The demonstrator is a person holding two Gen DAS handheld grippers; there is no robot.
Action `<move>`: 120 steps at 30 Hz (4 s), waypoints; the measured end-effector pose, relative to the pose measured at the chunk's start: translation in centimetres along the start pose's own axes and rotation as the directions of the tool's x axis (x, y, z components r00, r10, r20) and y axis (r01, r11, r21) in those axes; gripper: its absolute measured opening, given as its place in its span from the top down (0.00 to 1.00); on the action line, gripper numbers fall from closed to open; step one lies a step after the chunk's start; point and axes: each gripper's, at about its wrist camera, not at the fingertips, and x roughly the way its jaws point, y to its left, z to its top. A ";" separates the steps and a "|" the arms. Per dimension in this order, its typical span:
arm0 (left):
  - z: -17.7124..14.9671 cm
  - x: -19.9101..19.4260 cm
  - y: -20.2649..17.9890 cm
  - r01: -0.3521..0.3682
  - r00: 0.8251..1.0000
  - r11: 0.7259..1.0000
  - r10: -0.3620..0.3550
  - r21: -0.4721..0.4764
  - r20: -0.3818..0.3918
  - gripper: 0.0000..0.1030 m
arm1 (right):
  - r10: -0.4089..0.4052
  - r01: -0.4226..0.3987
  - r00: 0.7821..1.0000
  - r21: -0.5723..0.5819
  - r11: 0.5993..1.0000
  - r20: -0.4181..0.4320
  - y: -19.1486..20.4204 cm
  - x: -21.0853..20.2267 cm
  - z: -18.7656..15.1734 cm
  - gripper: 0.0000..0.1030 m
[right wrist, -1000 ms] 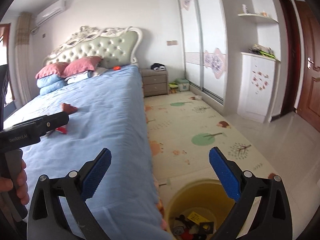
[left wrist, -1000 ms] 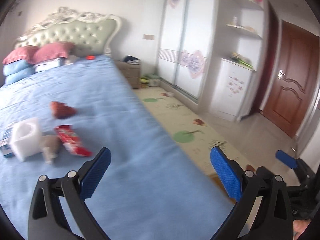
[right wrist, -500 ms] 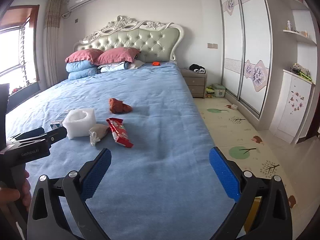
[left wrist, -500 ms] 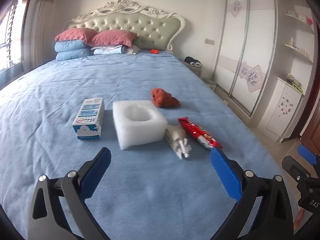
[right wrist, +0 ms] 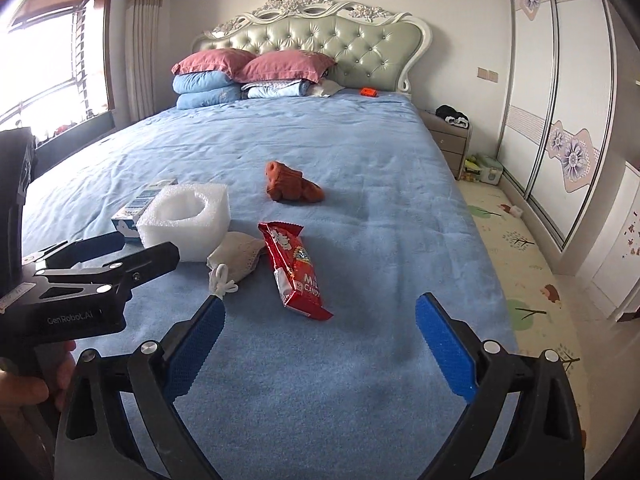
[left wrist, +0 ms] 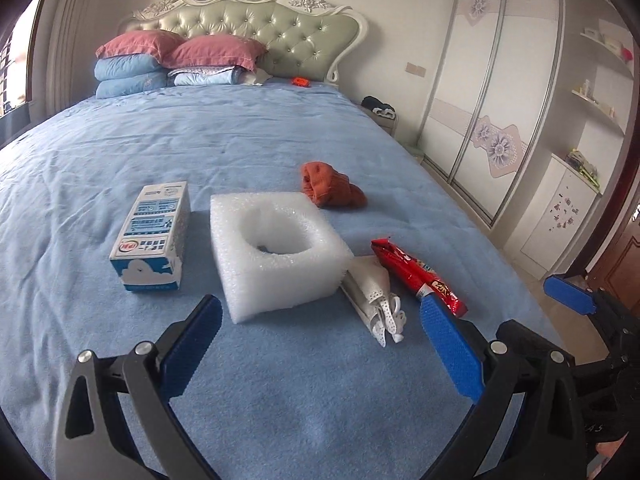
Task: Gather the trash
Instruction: 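Move both tools back to the bed toward the candy wrapper and mask, then grasp the red milk candy wrapper with the right tool while the left tool grasps the beige mask, then carry the candy wrapper and mask over the yellow bin with both tools, then open both tools to drop the wrapper and mask into the bin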
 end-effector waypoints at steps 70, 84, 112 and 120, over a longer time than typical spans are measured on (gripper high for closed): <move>-1.3 0.6 -10.5 0.107 0.985 0.993 -0.100 0.042 -0.141 0.73 | 0.221 -0.214 0.975 0.227 0.950 -0.007 -10.9 -5.0 -3.4 0.70; -6.7 -0.3 -26.5 0.366 0.917 0.905 -0.312 0.215 -0.247 0.72 | -0.057 0.043 0.998 0.320 0.946 0.033 -19.3 -16.5 -12.0 0.69; -15.6 7.4 -43.6 0.519 0.777 0.793 -0.283 0.318 -0.562 0.21 | -0.204 0.304 0.949 0.522 0.797 -0.242 -32.2 -16.8 -26.8 0.58; -15.7 7.6 -43.4 0.508 0.785 0.802 -0.282 0.313 -0.552 0.13 | -0.192 0.339 0.931 0.537 0.772 -0.312 -32.3 -15.0 -29.1 0.34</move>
